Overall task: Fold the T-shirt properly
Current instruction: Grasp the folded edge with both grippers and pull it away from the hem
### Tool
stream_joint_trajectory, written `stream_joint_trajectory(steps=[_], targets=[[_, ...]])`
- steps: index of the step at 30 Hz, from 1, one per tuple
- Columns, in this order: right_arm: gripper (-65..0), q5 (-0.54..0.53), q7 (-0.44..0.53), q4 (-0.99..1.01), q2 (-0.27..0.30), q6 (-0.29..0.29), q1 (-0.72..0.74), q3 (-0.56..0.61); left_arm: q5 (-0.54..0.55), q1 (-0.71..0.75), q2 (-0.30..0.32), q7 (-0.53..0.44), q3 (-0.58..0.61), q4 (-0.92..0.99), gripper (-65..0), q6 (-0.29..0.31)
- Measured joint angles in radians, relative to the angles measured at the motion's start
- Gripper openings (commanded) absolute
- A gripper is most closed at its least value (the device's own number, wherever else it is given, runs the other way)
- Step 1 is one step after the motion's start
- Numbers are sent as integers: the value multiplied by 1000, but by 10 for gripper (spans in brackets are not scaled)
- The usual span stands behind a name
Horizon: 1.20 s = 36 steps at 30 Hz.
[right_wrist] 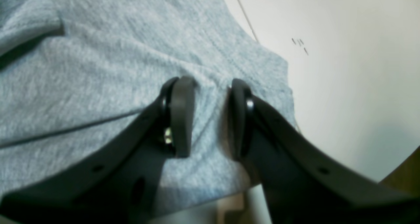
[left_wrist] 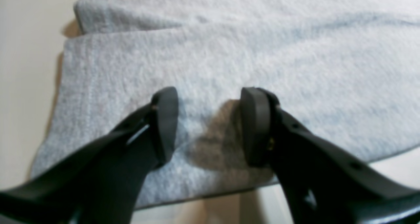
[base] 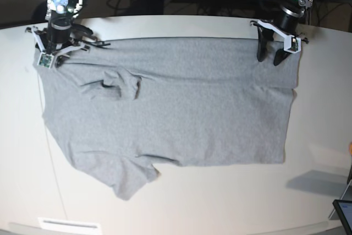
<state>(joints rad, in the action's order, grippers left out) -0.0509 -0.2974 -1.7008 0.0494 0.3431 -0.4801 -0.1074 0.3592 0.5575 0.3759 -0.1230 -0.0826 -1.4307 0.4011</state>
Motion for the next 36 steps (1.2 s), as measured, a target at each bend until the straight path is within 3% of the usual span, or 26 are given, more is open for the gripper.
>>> stream_joint_trajectory(steps=[7,36], targets=[[-464,6,4,-1,0,7,-11,0,0,71,1,-1,-2,-43,-349,0],[-464,18,43,-10,3,11,-77,-2,4,118,1,-1,-5,-70,-349,-2]])
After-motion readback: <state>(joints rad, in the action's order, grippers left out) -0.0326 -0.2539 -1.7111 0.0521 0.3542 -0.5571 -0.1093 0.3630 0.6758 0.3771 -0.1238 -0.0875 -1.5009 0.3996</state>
